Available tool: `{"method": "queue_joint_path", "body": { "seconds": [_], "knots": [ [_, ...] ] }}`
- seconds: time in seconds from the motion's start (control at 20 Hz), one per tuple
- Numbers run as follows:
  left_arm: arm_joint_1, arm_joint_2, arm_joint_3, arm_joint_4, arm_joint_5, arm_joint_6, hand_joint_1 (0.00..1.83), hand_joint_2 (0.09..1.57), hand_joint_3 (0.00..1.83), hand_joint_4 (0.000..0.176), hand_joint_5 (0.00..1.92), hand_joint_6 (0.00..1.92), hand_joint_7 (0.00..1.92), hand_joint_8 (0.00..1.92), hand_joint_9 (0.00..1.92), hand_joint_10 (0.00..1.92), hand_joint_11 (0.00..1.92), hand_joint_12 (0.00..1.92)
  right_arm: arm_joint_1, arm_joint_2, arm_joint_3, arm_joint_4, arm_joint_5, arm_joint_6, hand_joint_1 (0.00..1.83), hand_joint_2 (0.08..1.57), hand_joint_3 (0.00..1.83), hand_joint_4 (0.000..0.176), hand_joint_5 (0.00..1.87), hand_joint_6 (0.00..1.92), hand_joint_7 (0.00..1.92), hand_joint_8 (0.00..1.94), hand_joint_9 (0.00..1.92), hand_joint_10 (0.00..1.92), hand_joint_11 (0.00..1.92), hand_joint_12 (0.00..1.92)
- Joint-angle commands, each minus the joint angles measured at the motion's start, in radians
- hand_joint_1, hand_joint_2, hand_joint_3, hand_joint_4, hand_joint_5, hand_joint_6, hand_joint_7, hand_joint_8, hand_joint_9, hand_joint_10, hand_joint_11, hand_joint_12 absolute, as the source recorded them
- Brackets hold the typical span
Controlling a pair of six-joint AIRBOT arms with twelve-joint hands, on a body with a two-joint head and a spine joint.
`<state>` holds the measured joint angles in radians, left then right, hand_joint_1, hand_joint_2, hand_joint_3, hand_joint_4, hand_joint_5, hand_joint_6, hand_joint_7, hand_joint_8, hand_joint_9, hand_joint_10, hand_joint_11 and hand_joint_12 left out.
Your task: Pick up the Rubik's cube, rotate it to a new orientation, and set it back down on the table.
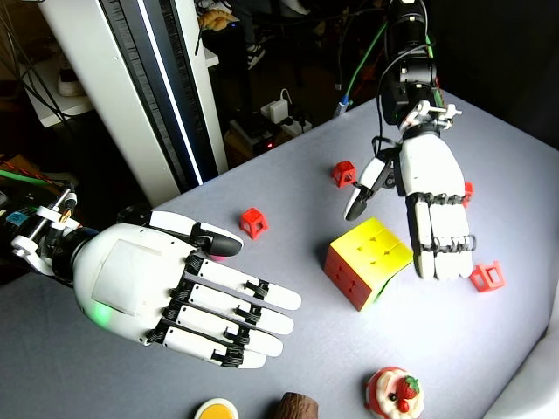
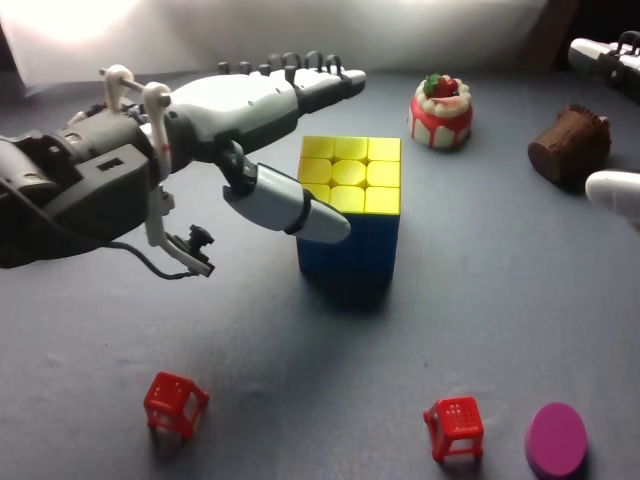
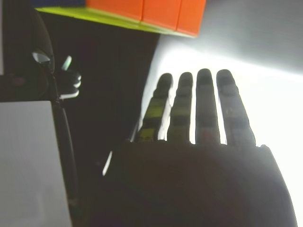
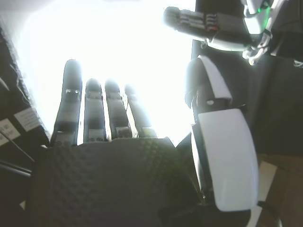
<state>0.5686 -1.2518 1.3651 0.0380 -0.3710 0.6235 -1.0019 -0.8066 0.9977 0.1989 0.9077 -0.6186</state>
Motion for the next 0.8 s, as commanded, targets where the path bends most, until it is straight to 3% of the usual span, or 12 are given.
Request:
{"method": "queue_joint_path", "body": {
  "seconds": [0.0, 0.05, 0.15, 0.3, 0.35, 0.45, 0.55, 0.75],
  "knots": [
    [-0.017, -0.012, 0.009, -0.008, -0.087, -0.003, 0.68, 0.88, 0.0, 0.021, 0.0, 0.0, 0.0, 0.0, 0.0, 0.0, 0.0, 0.34, 0.005, -0.002, 0.005, 0.013, 0.122, 0.006, 0.45, 1.31, 0.0, 0.0, 0.0, 0.0, 0.0, 0.0, 0.0, 0.0, 0.0, 0.86],
    [-0.018, -0.017, 0.013, -0.009, -0.079, 0.002, 0.68, 0.87, 0.0, 0.02, 0.0, 0.0, 0.0, 0.0, 0.0, 0.0, 0.0, 0.3, 0.005, -0.003, 0.005, 0.013, 0.122, 0.006, 0.44, 1.31, 0.0, 0.0, 0.0, 0.0, 0.0, 0.0, 0.0, 0.0, 0.0, 0.83],
    [-0.017, -0.03, 0.028, -0.025, -0.06, 0.007, 0.68, 0.86, 0.0, 0.016, 0.0, 0.0, 0.0, 0.0, 0.0, 0.0, 0.0, 0.36, 0.005, -0.003, 0.006, 0.013, 0.122, 0.006, 0.44, 1.3, 0.0, 0.0, 0.0, 0.0, 0.0, 0.0, 0.0, 0.0, 0.0, 0.98],
    [-0.017, -0.047, 0.048, -0.052, -0.032, 0.027, 0.69, 0.84, 0.0, 0.014, 0.0, 0.0, 0.0, 0.0, 0.0, 0.0, 0.0, 0.05, 0.002, -0.004, 0.006, 0.014, 0.122, 0.006, 0.52, 1.31, 0.0, 0.0, 0.0, 0.0, 0.0, 0.0, 0.0, 0.0, 0.0, 1.15],
    [-0.017, -0.049, 0.05, -0.06, -0.024, 0.039, 0.7, 0.84, 0.0, 0.001, 0.0, 0.0, 0.0, 0.0, 0.0, 0.0, 0.0, 0.01, 0.002, -0.005, 0.006, 0.014, 0.122, 0.006, 0.52, 1.31, 0.0, 0.0, 0.0, 0.0, 0.0, 0.0, 0.0, 0.0, 0.0, 1.1],
    [-0.017, -0.052, 0.054, -0.084, -0.01, 0.067, 0.71, 0.85, 0.0, 0.0, 0.0, 0.0, 0.0, 0.0, 0.0, 0.0, 0.0, 0.0, 0.001, -0.005, 0.006, 0.014, 0.122, 0.006, 0.52, 1.31, 0.0, 0.0, 0.0, 0.0, 0.0, 0.0, 0.0, 0.0, 0.0, 1.08],
    [-0.015, -0.055, 0.06, -0.092, 0.0, 0.072, 0.72, 0.84, 0.0, 0.0, 0.0, 0.0, 0.0, 0.0, 0.0, 0.0, 0.0, 0.0, -0.001, -0.006, 0.006, 0.015, 0.122, 0.006, 0.54, 1.31, 0.0, 0.0, 0.0, 0.0, 0.0, 0.0, 0.0, 0.0, 0.0, 0.94],
    [-0.014, -0.07, 0.072, -0.099, 0.017, 0.08, 0.73, 0.88, 0.02, 0.0, 0.0, 0.0, 0.0, 0.0, 0.0, 0.0, 0.0, 0.0, -0.002, -0.006, 0.006, 0.016, 0.122, 0.006, 0.54, 1.31, 0.0, 0.0, 0.0, 0.0, 0.0, 0.0, 0.0, 0.0, 0.0, 0.91]
  ]
}}
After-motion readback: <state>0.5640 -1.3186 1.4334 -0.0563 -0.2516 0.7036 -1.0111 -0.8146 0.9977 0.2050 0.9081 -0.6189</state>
